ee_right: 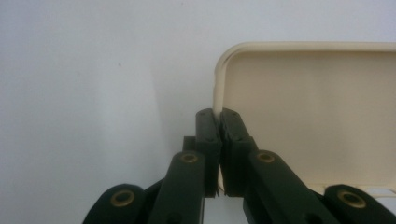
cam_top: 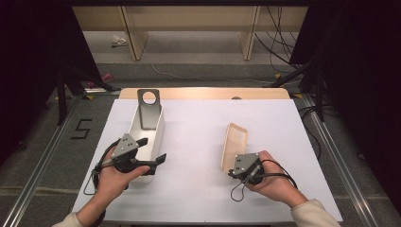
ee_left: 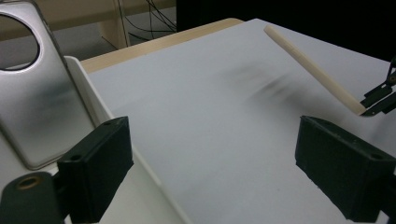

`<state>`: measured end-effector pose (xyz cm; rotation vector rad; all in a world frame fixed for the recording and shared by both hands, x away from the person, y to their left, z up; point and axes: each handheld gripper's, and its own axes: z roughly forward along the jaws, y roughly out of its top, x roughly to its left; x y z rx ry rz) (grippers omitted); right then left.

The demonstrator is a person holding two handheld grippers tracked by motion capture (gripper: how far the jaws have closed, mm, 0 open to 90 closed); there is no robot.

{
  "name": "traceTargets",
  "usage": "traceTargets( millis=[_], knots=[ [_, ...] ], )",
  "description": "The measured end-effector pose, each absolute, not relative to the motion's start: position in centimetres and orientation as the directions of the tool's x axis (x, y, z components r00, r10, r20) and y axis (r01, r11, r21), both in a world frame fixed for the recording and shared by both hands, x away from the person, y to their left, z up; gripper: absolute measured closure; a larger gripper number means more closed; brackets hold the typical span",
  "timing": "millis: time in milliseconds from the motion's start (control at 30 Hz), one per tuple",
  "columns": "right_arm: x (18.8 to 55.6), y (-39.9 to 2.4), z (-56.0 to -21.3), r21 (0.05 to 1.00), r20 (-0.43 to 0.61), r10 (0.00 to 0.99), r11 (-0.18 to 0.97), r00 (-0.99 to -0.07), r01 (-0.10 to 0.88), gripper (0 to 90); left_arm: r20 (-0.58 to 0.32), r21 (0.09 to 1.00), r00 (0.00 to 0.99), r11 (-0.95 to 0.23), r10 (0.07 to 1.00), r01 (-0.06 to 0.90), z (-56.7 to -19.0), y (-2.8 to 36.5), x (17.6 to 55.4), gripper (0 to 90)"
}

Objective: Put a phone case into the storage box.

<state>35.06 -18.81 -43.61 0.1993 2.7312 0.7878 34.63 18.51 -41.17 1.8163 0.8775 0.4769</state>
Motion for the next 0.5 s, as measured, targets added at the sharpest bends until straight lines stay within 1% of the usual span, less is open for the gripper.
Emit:
traceTargets(
  millis=[200, 367, 500],
  knots=[
    [34.7, -18.1, -43.4, 0.554, -0.262, 0.200, 0.832, -0.944, 0.022, 88.0, -0.079, 0.909, 0.687, -0.230, 0.722, 0.346, -39.6, 16.1, 35.5, 14.1],
    [34.4, -17.7, -43.2, 0.565, -0.270, 0.199, 0.825, -0.942, 0.013, 88.1, -0.080, 0.902, 0.713, -0.254, 0.696, 0.349, -38.4, 13.6, 36.9, 14.4],
    [34.3, -17.6, -43.1, 0.573, -0.273, 0.199, 0.819, -0.941, 0.007, 88.1, -0.086, 0.891, 0.716, -0.268, 0.693, 0.367, -37.9, 11.7, 38.3, 14.8]
  ],
)
